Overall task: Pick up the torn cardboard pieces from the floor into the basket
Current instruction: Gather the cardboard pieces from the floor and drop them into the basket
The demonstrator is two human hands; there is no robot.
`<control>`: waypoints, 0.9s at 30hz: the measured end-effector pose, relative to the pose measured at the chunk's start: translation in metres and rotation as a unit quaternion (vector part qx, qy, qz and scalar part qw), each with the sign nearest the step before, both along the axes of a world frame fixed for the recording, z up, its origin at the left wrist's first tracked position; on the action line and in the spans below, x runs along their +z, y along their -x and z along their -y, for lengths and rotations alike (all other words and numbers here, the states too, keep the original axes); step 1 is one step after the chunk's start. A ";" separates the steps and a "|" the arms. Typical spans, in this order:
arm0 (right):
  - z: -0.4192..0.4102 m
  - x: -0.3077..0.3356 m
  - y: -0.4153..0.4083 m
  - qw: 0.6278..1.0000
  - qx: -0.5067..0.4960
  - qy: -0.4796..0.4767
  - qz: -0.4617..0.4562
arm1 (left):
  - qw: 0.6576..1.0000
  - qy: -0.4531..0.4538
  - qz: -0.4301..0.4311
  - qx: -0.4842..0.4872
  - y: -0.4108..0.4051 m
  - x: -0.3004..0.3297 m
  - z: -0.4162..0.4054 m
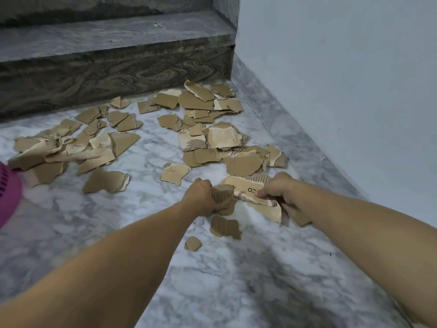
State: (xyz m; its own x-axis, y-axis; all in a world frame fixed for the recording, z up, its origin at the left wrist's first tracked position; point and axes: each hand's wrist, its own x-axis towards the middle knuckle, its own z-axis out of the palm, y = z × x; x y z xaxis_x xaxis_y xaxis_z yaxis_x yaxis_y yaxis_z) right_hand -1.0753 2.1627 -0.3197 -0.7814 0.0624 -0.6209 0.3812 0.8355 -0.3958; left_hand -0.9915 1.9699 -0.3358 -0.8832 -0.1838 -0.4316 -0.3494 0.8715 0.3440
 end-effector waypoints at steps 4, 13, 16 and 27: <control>-0.007 0.021 0.008 0.997 -0.011 0.074 0.028 | 0.998 -0.025 0.024 0.049 -0.002 -0.002 -0.003; -0.046 0.032 0.004 0.988 0.109 -0.112 -0.018 | 0.988 -0.124 0.038 0.086 0.001 0.015 -0.005; -0.052 0.017 -0.011 0.978 0.118 -0.169 -0.040 | 0.981 -0.163 0.037 0.099 0.001 0.019 -0.004; -0.031 0.032 -0.012 0.997 0.057 0.058 0.020 | 0.964 -0.223 0.043 0.135 0.001 0.048 0.047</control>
